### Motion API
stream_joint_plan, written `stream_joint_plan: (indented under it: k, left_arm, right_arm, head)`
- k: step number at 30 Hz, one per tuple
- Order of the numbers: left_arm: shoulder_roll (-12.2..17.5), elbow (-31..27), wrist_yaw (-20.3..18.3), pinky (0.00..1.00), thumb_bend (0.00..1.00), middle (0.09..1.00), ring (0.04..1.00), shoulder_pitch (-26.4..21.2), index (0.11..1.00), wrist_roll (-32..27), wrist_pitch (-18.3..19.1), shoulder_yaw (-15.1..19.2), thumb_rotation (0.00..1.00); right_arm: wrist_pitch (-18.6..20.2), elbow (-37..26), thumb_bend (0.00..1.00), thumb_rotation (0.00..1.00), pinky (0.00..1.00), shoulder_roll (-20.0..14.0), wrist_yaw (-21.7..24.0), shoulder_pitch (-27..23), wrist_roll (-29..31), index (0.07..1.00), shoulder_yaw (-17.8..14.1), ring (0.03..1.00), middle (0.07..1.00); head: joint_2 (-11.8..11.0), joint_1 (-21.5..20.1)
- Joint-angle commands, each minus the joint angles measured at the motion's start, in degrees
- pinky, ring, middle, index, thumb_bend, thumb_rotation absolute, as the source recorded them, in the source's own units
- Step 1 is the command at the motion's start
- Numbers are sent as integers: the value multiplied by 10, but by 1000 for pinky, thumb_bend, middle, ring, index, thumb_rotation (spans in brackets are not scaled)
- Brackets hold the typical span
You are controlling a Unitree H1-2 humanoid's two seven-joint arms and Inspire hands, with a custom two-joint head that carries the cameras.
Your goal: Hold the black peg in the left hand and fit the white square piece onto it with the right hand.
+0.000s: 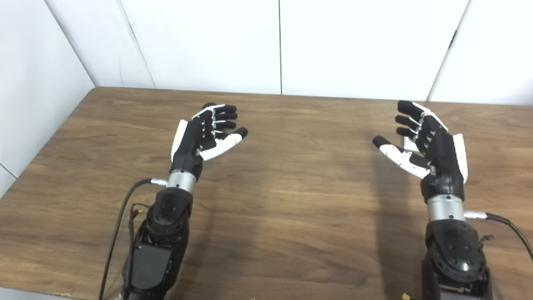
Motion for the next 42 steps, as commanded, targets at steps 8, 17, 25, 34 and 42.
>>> stream_joint_plan:
  k: [8, 17, 25, 34, 42]
  left_arm:
    - [45, -22, 11, 700, 708, 763, 759, -47, 681, 120, 40, -27, 259]
    - [73, -12, 23, 728, 695, 790, 795, -68, 699, 194, 40, -37, 283]
    - [85, -22, 26, 599, 688, 788, 755, -80, 697, 215, 33, -26, 266]
    - [108, 4, 39, 629, 719, 841, 811, -95, 723, 310, 58, -47, 337]
    - [119, 54, 34, 728, 759, 894, 883, -119, 745, 348, 82, -61, 371]
  right_arm:
    - [-11, -20, 638, 107, 718, -5, 1, -21, 6, 759, -7, 772, 806]
    - [-12, -20, 639, 101, 720, -4, -2, -20, 4, 757, -9, 769, 799]
    - [-14, -15, 624, 88, 721, -6, 0, -19, 0, 758, -6, 777, 812]
    - [-13, -14, 634, 91, 727, -5, -1, -19, -2, 743, -6, 770, 804]
    - [-9, -22, 638, 99, 713, -7, 0, -15, -4, 745, -6, 768, 800]
  head:
    - [1, 1]
    - [1, 1]
    - [-2, 0]
    - [-6, -6]
    - [-4, -8]
